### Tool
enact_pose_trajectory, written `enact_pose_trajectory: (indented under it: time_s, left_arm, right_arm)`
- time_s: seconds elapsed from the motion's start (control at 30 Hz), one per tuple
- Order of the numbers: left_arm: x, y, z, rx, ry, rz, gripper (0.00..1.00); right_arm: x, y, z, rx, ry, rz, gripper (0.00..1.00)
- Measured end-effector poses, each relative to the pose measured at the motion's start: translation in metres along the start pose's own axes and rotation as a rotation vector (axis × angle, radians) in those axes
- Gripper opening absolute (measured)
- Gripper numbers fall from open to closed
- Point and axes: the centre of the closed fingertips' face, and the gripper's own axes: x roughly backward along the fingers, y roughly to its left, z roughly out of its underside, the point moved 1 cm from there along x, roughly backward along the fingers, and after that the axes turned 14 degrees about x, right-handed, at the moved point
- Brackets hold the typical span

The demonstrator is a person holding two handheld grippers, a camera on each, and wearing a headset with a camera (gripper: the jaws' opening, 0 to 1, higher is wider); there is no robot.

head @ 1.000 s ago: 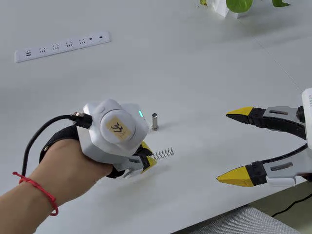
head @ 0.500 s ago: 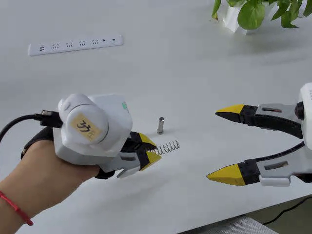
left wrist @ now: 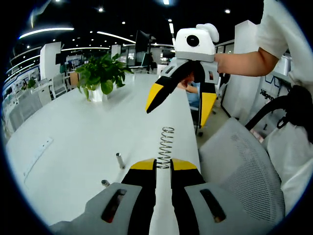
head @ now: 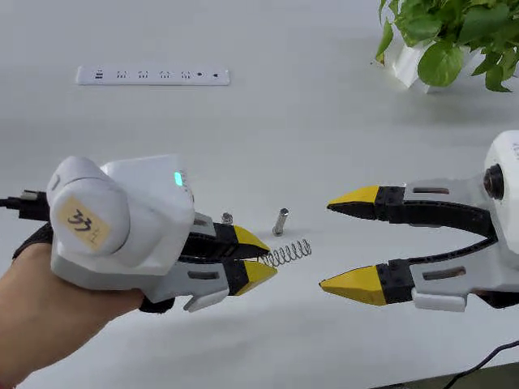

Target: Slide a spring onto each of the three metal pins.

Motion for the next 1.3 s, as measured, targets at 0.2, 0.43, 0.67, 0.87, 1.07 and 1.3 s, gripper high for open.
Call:
enact_pose_trajectory:
  time_s: [0.2, 0.43, 0.67, 0.87, 1.07, 1.3]
  left_arm:
    - [0.007, -0.003, -0.005, 0.011, -0.047, 0.012, 0.06]
    - [0.011, -0.006, -0.008, 0.021, -0.088, 0.022, 0.06]
    - [0.014, -0.007, -0.009, 0.028, -0.111, 0.028, 0.06]
    - [0.016, -0.007, -0.01, 0.034, -0.13, 0.031, 0.06]
    - [0.018, -0.006, -0.012, 0.045, -0.149, 0.034, 0.06]
    - [0.018, -0.006, -0.011, 0.046, -0.146, 0.037, 0.07]
  right_arm:
    - [-0.008, 0.001, -0.014, 0.037, 0.005, -0.05, 0.33]
    - [-0.016, 0.005, -0.021, 0.071, 0.024, -0.101, 0.26]
    - [-0.02, 0.008, -0.024, 0.092, 0.042, -0.143, 0.19]
    - [-0.023, 0.008, -0.025, 0.105, 0.05, -0.163, 0.13]
    - [-0.024, 0.007, -0.025, 0.117, 0.061, -0.169, 0.08]
    - [-0.025, 0.008, -0.026, 0.121, 0.068, -0.172, 0.07]
